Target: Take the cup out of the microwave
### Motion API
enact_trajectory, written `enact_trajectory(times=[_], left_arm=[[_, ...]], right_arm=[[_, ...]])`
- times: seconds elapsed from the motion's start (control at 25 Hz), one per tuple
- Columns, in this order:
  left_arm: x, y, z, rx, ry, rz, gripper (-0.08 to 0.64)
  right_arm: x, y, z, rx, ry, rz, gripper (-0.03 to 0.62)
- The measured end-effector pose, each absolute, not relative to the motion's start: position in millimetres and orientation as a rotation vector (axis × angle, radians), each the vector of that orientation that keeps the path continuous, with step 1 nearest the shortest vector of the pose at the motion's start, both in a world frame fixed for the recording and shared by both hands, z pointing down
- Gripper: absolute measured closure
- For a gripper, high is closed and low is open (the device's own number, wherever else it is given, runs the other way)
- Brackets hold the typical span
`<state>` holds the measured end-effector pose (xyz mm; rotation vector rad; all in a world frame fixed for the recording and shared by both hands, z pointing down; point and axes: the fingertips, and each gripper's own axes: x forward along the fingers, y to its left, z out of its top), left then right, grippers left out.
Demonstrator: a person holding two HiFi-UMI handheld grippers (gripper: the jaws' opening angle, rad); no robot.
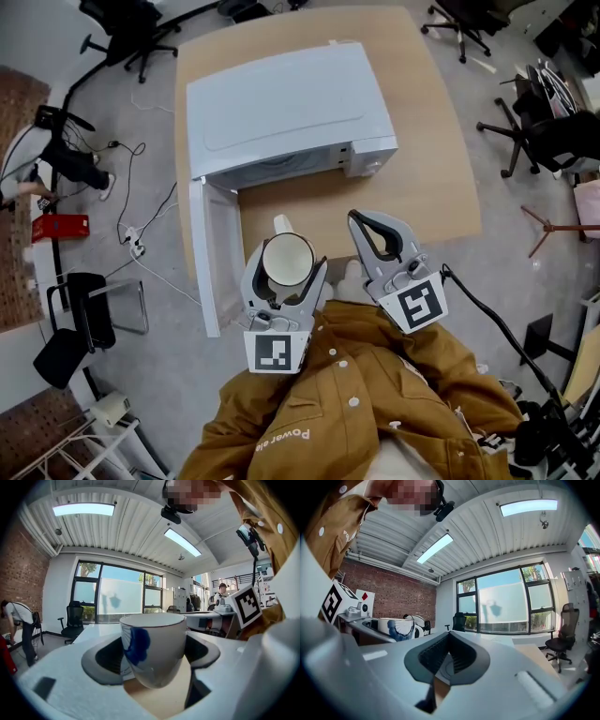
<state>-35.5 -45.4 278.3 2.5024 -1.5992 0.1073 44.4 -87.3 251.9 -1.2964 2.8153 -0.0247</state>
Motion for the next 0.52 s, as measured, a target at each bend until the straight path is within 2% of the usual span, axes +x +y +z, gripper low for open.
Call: enact_trajectory(times=[0.52], left_arm=[[-44, -51, 281, 2.492, -1.618, 0.096, 0.179]], right_arm=[[44, -87, 251, -1.321, 2.826, -0.031, 0.586]])
